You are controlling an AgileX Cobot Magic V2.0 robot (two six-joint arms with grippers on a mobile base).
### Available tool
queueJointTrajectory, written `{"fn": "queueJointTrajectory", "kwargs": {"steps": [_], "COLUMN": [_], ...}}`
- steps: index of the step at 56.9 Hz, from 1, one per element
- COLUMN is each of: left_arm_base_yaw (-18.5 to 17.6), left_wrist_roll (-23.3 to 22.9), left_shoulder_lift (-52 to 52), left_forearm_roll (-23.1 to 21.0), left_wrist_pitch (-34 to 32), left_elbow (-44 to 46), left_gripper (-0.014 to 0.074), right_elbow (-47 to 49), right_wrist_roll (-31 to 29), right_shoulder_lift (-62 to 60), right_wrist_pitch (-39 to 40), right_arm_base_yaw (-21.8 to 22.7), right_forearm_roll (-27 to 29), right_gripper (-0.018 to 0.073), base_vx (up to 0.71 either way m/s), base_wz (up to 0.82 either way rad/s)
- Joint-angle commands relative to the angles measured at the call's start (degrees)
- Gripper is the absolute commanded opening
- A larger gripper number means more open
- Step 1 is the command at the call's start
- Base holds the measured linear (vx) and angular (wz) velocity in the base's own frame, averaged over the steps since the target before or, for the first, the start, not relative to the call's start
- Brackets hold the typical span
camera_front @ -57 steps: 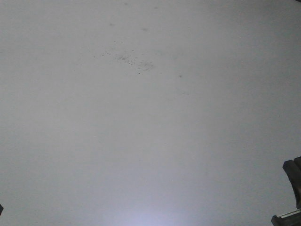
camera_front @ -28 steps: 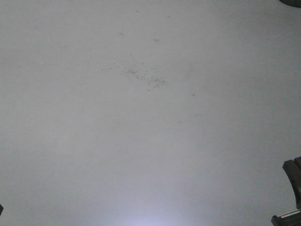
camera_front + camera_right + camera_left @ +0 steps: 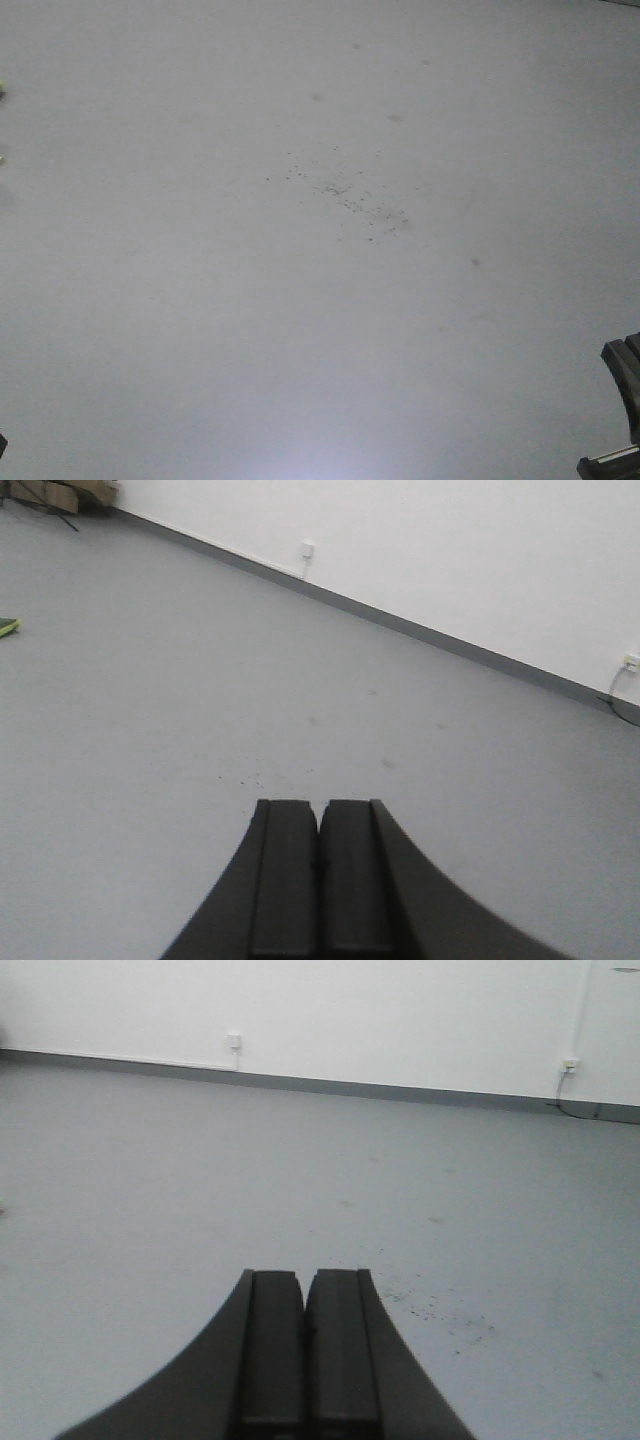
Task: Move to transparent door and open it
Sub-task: 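Drive and turn the base toward the glass sliding door, then drive forward up to the white-framed glass sliding door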
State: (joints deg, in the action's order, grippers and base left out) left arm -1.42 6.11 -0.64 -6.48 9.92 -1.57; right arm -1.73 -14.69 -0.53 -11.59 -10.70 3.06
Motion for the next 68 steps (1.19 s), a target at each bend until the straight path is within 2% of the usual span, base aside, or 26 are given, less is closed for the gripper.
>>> {"fn": "queueJointTrajectory", "kwargs": {"steps": [1,68], "left_arm_base_yaw": [-0.25,-0.25], "left_wrist_roll": [-0.19,-0.19], "left_shoulder_lift": [-0.73,-0.73], "left_forearm_roll": [-0.26,-0.26], "left_wrist_pitch": [-4.52,-4.52], "left_elbow": [1.29,1.29], "left_gripper": [-0.0006,-0.0006], "right_elbow": [-0.08,-0.08], "right_wrist_roll": [-0.21,-0.21], "right_shoulder_lift": [-0.86,-0.86], "right_wrist_pitch": [4.43,4.43], "right_arm_base_yaw": [0.34,0.34], "right_forearm_roll": [-0.25,-0.25], "right_gripper": [-0.0006,-0.0006], "base_vx": [0.47,0.45], "base_wz": [0.5,0.73]}}
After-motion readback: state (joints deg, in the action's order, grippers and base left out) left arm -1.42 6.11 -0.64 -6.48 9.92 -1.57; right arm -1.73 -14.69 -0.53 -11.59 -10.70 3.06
